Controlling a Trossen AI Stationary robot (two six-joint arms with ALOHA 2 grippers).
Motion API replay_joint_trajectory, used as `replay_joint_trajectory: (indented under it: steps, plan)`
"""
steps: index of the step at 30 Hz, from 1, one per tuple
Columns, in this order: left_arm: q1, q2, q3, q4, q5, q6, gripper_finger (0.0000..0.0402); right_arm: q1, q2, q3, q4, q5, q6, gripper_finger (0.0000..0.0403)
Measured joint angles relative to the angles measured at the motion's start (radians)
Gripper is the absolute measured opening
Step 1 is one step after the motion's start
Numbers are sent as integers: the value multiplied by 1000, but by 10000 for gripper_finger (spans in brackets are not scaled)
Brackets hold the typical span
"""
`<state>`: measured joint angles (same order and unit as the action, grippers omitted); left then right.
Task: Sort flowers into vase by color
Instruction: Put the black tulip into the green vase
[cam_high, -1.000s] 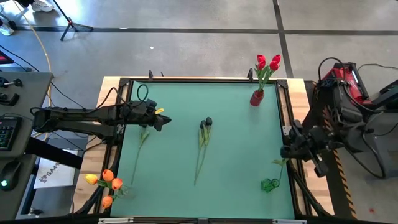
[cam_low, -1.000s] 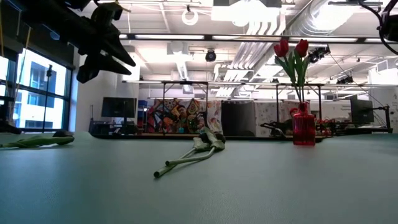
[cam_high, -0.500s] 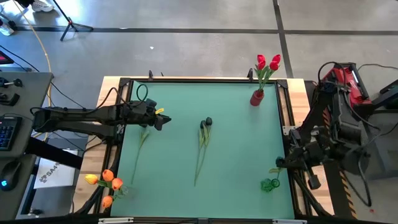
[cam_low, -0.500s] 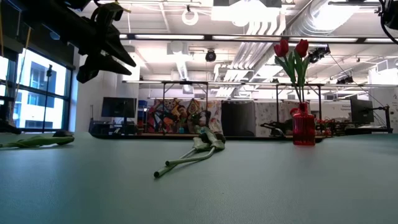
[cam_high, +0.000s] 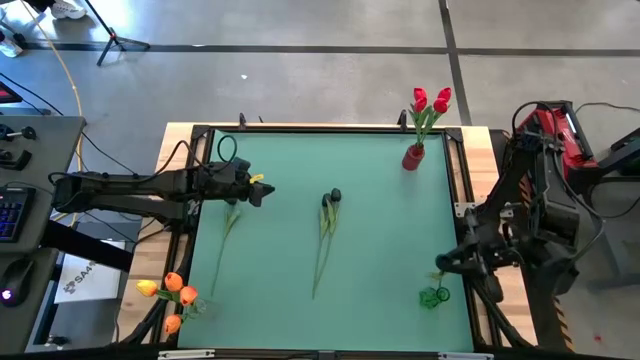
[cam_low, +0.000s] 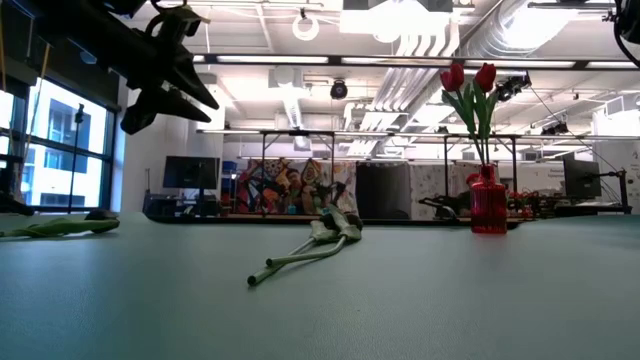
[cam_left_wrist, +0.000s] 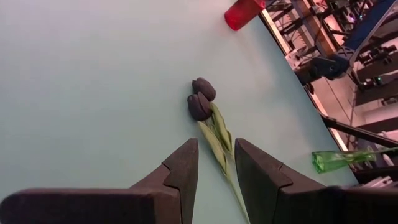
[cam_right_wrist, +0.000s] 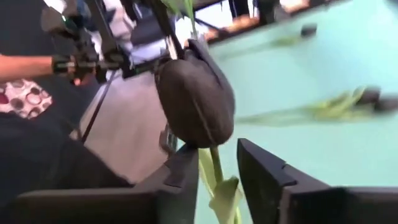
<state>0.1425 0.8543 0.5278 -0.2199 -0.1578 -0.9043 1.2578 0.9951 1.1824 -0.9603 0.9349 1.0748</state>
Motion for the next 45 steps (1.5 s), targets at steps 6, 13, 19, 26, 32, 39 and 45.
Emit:
replay_joint_trajectory:
  steps: [6, 13, 19, 26, 32, 39, 45]
  plan:
    - [-15, 0, 0, 3, 7, -4, 92, 0, -4, 0, -47, -154, 166, 120]
    - [-47, 0, 0, 11, -19, -3, 92, 0, -29, 0, -44, -393, 345, 122]
    - [-47, 0, 0, 16, -28, 45, 92, 0, -67, 0, -25, -522, 541, 122]
    - [33, -33, 0, -24, 38, 112, 92, -6, -144, 0, -7, -387, 646, 122]
    - [101, -66, 0, -220, 106, 147, 92, -64, -217, 0, -58, -61, 602, 122]
    - [119, -68, 0, -372, 161, 180, 92, -207, -244, 0, -69, 153, 565, 122]
    - [121, -68, 0, -391, 179, 241, 92, -379, -207, 0, -64, 85, 528, 122]
